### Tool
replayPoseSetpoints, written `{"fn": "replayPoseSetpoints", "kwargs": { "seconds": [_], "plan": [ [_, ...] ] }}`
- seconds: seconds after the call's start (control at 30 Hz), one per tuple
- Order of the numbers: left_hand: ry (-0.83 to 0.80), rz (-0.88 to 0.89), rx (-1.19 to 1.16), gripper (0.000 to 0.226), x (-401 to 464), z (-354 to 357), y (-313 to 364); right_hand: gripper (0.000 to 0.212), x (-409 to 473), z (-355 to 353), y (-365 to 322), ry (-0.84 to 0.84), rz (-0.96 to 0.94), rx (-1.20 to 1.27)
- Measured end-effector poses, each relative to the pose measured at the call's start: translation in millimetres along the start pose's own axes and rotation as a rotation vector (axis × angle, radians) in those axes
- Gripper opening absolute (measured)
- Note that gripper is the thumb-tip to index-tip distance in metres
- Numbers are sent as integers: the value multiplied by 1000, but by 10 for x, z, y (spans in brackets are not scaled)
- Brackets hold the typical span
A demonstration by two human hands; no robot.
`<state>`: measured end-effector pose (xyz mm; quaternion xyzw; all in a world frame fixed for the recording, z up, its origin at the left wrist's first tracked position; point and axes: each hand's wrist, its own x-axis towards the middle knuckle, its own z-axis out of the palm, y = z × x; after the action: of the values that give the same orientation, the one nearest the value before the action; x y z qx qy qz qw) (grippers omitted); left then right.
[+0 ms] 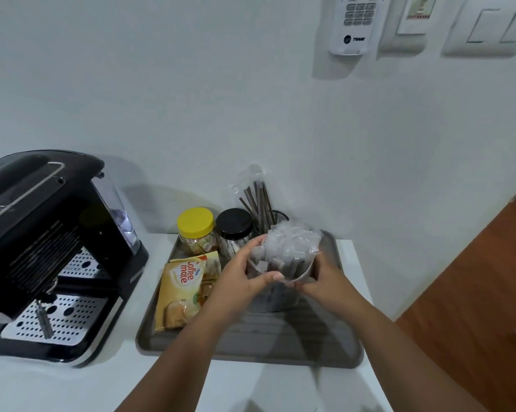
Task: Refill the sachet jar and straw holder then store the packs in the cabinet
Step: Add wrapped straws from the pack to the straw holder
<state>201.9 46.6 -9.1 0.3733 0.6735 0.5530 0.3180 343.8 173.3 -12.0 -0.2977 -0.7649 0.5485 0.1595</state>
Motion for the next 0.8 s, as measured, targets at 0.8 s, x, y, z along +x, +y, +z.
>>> {"fn": "replayPoseSetpoints", "kwargs": {
  "seconds": [0.8],
  "plan": [
    [31, -12, 96, 31, 163, 33, -83, 74, 164, -16, -337, 45, -152, 192]
  ]
}}
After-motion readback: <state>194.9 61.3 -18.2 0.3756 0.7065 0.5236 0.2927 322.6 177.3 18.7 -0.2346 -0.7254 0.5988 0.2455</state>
